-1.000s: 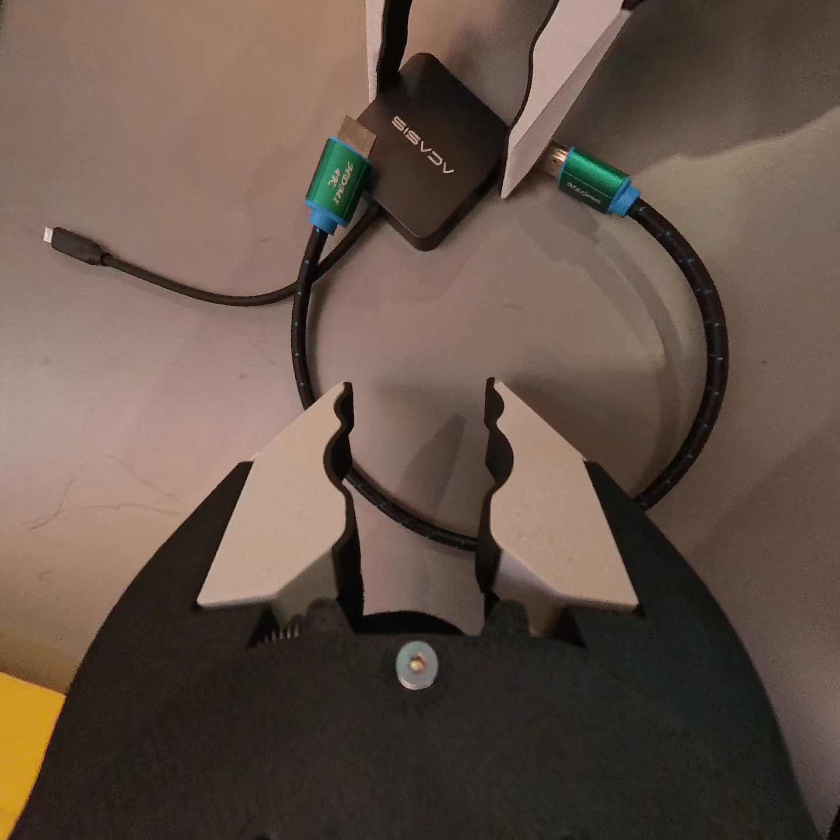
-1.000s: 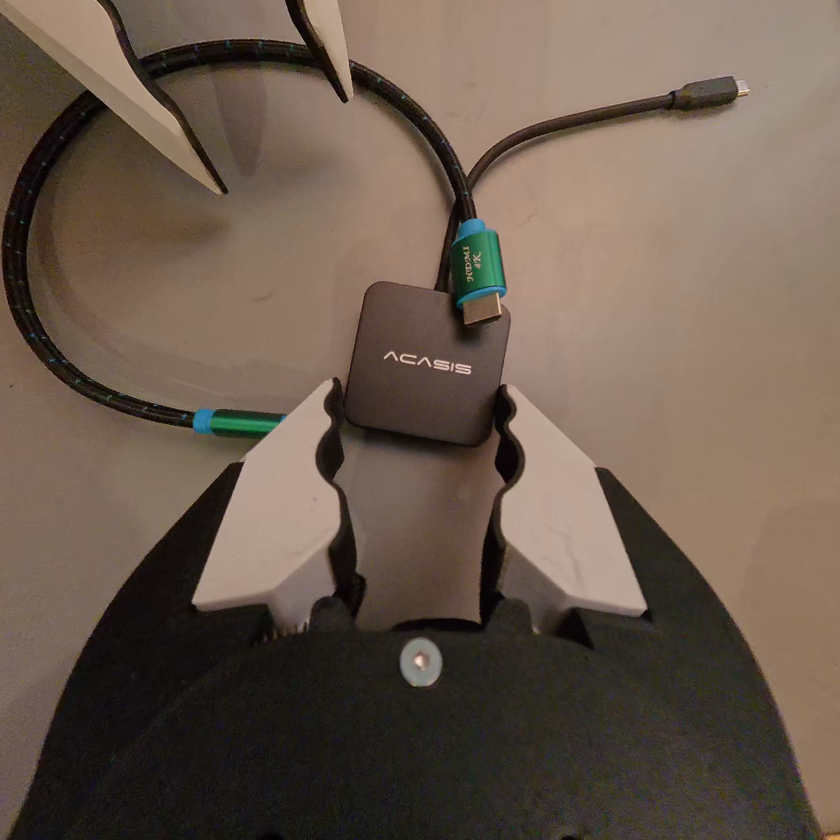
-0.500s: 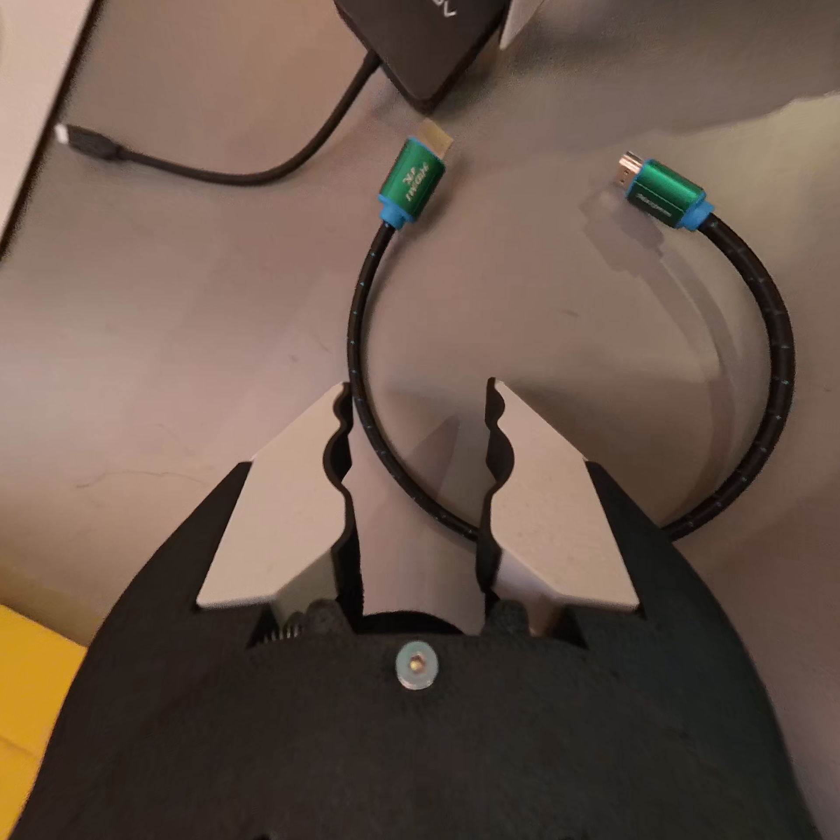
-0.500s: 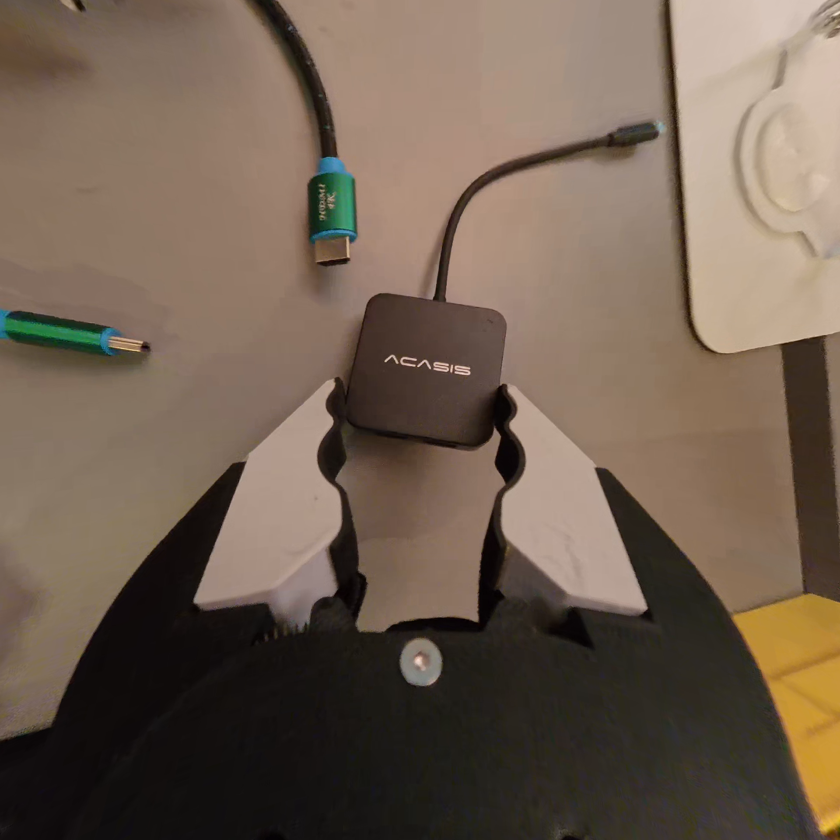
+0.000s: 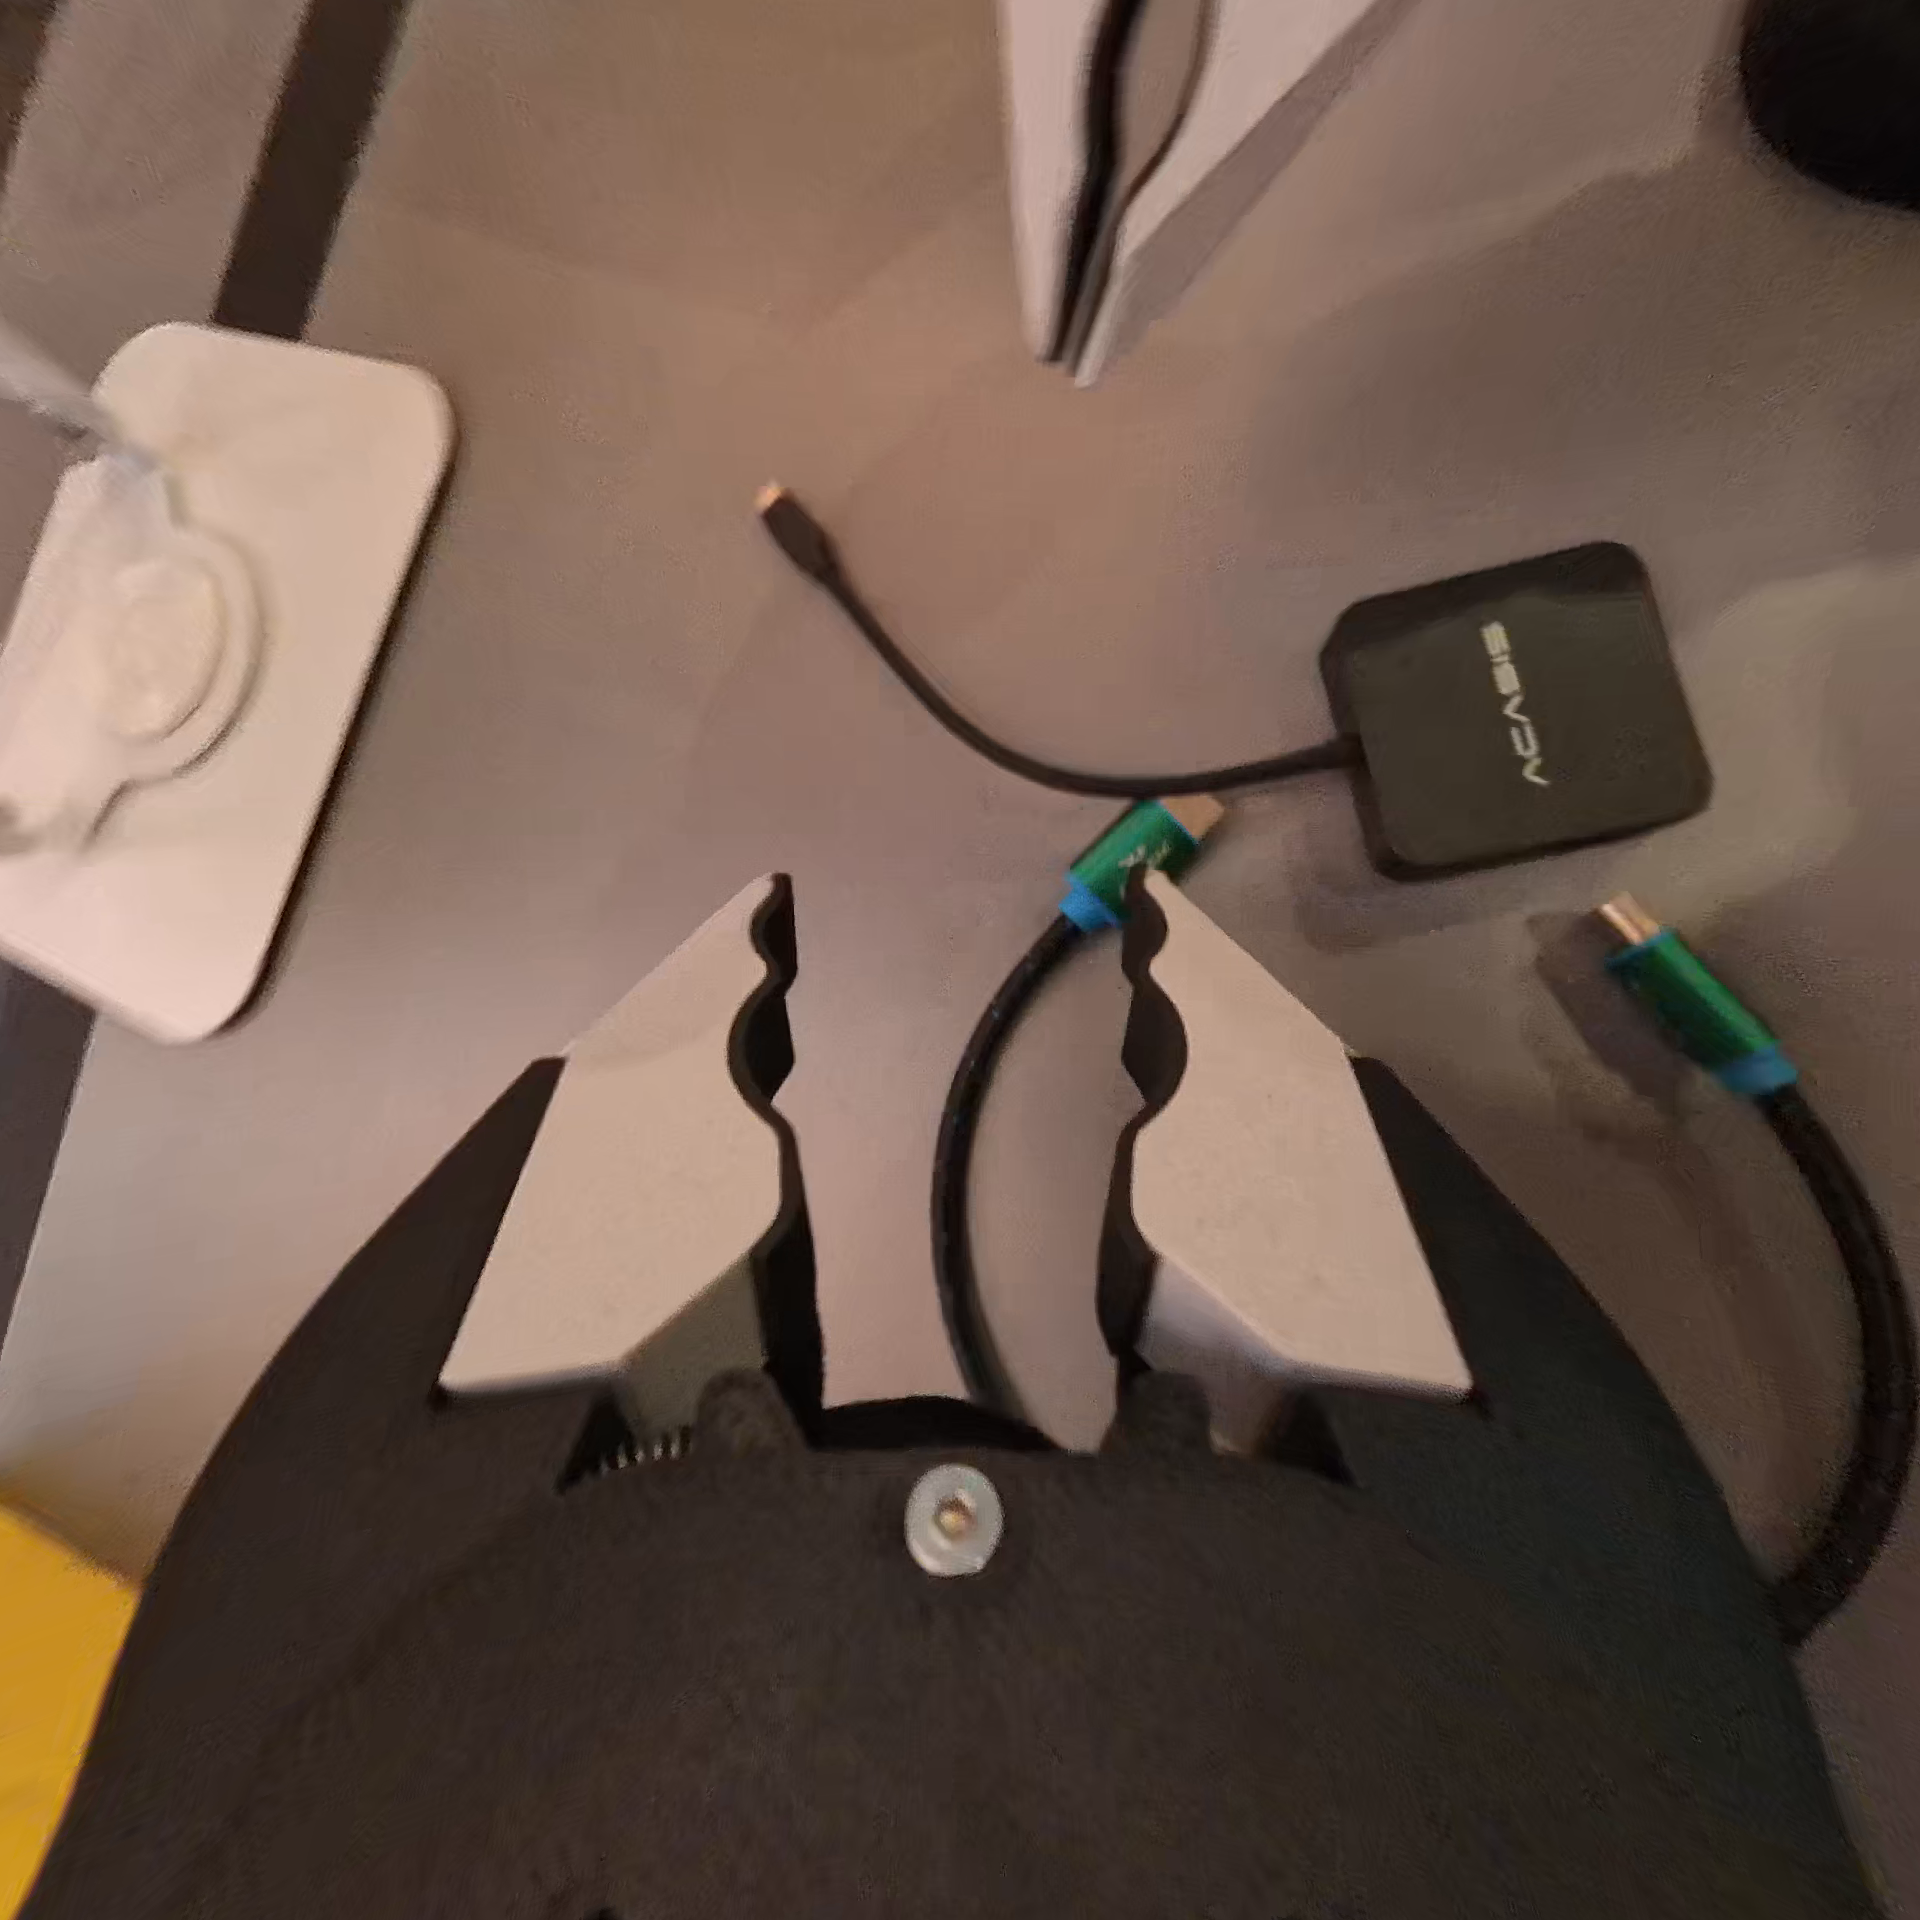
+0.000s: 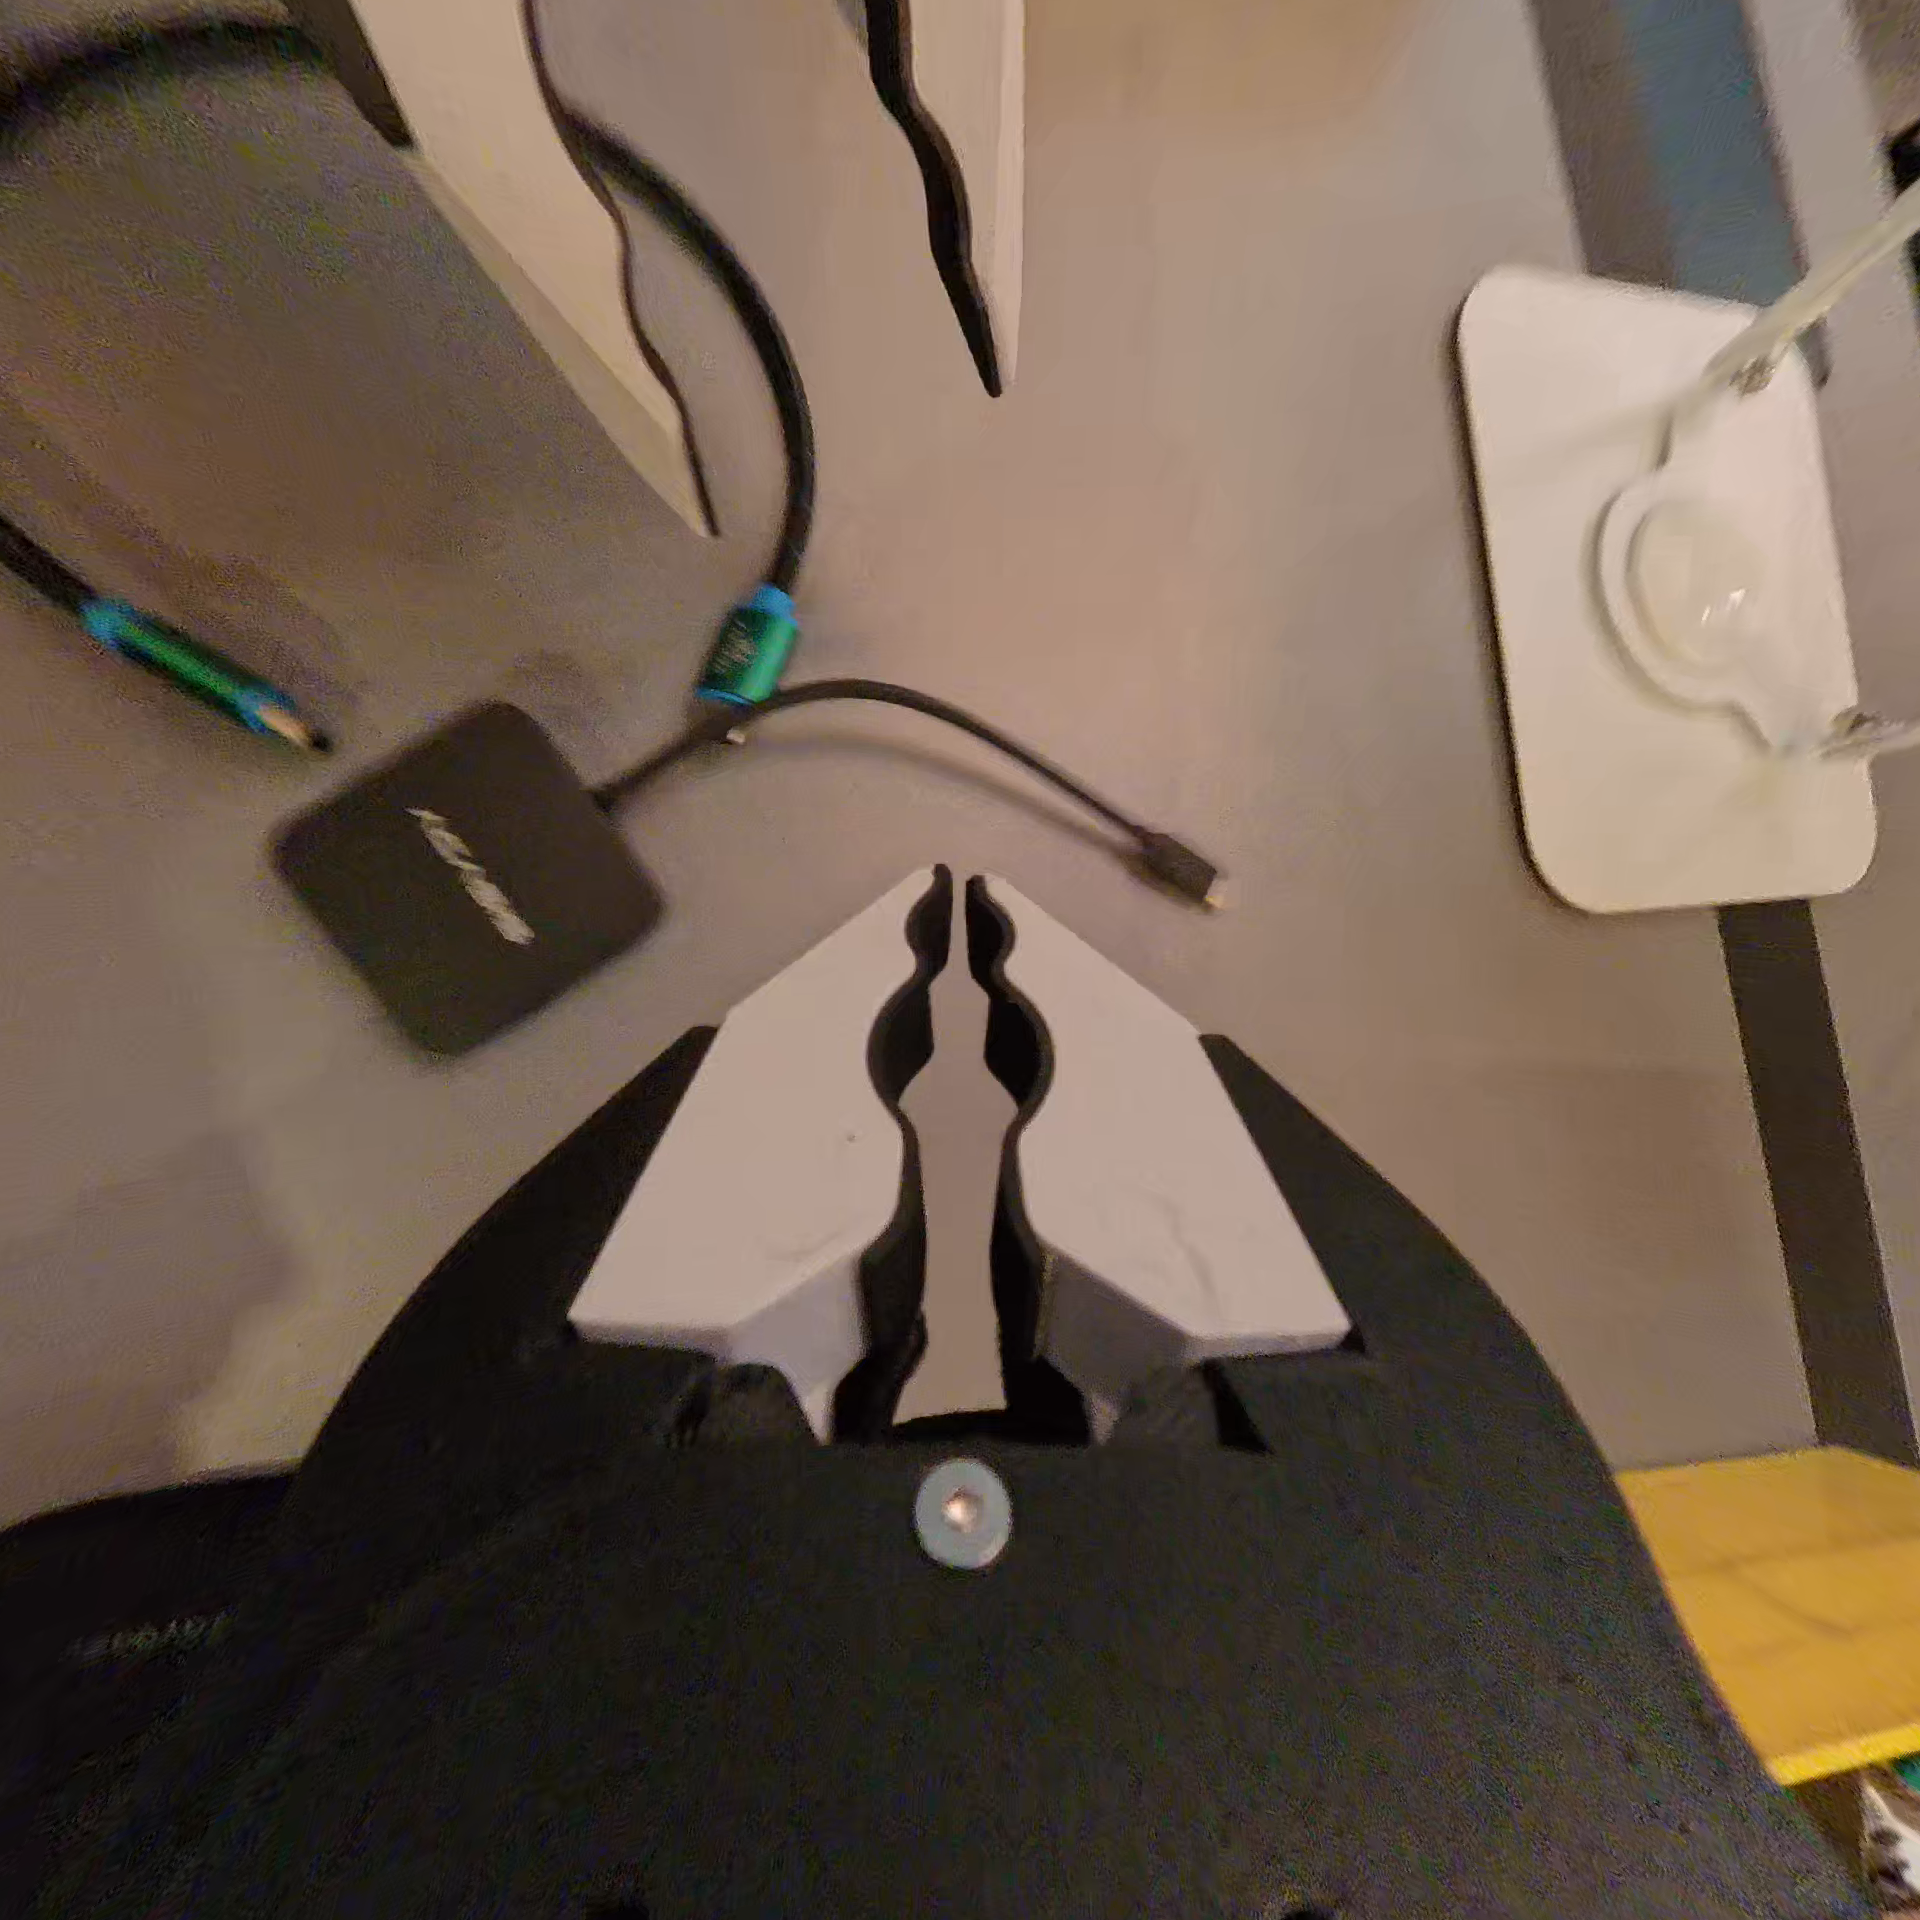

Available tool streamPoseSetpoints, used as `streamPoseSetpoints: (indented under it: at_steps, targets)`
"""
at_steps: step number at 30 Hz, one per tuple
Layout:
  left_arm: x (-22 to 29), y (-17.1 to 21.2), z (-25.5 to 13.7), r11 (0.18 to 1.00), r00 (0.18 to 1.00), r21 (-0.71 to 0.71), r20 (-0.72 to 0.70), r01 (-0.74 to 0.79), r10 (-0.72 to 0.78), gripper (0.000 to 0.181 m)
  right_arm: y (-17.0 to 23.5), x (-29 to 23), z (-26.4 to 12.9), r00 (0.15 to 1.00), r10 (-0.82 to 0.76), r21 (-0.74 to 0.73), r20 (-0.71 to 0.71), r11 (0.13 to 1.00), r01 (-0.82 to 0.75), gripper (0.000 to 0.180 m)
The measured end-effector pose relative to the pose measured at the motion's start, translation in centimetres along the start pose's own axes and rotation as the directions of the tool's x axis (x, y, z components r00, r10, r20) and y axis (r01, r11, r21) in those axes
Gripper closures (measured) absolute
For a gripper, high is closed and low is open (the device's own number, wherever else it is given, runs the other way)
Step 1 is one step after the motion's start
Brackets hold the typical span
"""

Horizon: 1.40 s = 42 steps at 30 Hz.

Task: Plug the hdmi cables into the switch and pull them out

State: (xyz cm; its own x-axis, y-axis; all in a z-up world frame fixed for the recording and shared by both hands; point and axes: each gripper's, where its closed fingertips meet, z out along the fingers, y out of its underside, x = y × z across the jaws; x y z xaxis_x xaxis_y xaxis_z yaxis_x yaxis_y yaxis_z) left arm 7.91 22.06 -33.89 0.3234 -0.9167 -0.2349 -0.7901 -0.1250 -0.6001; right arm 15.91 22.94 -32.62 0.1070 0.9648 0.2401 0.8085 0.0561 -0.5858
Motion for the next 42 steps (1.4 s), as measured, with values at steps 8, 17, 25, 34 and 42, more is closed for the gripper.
streamPoseSetpoints:
  at_steps: [8,17,25,34,42]
  targets:
    - [6.1,-1.2,2.4,0.952,0.930,-0.041,-0.232,-0.302,0.285,0.122,0.1,-7.6,-1.1,0.982,0.086,0.034,0.167,0.995,-0.093,0.131]
    - [9.5,0.2,3.4,0.757,0.709,-0.065,-0.411,-0.650,0.573,0.168,1.9,-9.5,-1.5,0.967,0.182,0.078,0.176,0.977,-0.198,0.136]
    - [7.6,-1.2,4.1,0.842,0.810,-0.068,-0.322,-0.535,0.489,0.179,2.4,-8.0,-2.5,0.962,0.245,0.127,0.119,0.957,-0.260,0.137]
    - [1.1,-5.2,3.1,0.970,0.971,0.050,0.047,-0.237,0.235,0.179,2.6,-0.8,-4.4,0.728,0.675,0.394,0.115,0.642,-0.658,0.109]
    - [-0.6,-8.9,0.0,0.943,0.910,0.118,0.324,-0.311,0.260,0.179,-3.5,1.2,-6.1,0.465,0.612,0.500,0.640,0.128,-0.856,0.123]
